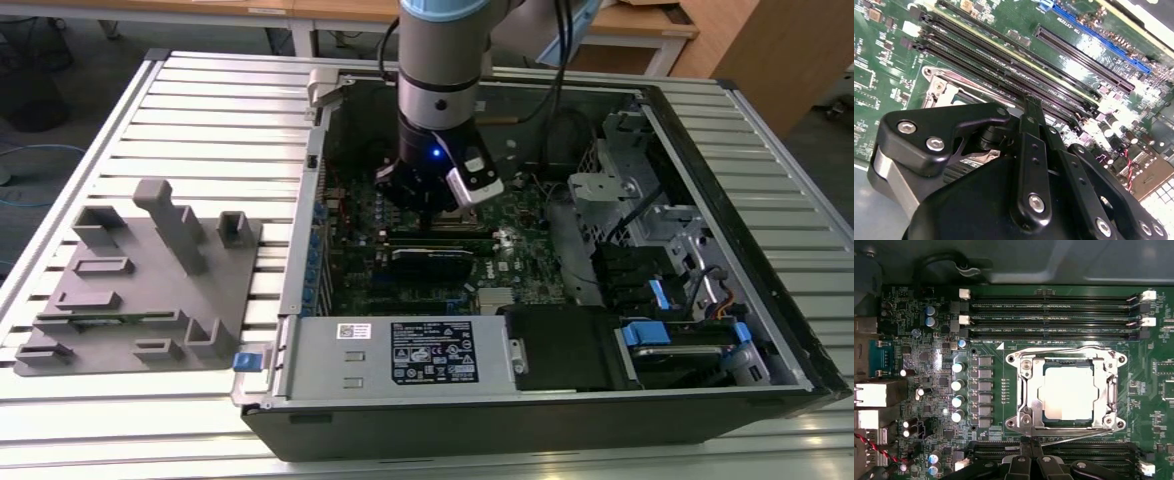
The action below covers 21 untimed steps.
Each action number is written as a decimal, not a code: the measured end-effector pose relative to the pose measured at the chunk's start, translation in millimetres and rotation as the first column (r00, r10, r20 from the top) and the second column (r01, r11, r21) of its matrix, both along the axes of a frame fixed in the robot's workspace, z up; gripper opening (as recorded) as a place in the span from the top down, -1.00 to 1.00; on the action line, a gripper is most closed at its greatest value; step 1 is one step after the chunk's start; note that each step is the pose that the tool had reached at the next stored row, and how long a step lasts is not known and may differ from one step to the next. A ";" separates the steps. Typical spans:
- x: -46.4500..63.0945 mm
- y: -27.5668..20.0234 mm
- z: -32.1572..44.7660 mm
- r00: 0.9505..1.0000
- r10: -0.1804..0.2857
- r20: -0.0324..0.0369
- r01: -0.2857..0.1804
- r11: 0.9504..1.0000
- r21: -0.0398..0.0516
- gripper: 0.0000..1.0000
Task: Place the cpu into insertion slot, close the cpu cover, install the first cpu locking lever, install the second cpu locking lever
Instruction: 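Install the second cpu locking lever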
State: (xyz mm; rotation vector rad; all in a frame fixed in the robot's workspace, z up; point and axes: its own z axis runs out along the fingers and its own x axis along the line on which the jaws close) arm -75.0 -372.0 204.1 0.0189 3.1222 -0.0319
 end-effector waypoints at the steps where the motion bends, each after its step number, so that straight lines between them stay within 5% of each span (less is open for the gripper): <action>1: -0.6 0.2 -0.5 1.000 0.000 0.000 0.000 1.000 0.000 0.79; 10: -1.9 0.9 -2.2 1.000 0.000 0.000 0.000 0.999 0.033 0.79; 21: -4.1 0.8 -2.8 1.000 0.000 0.000 0.000 0.999 0.041 0.79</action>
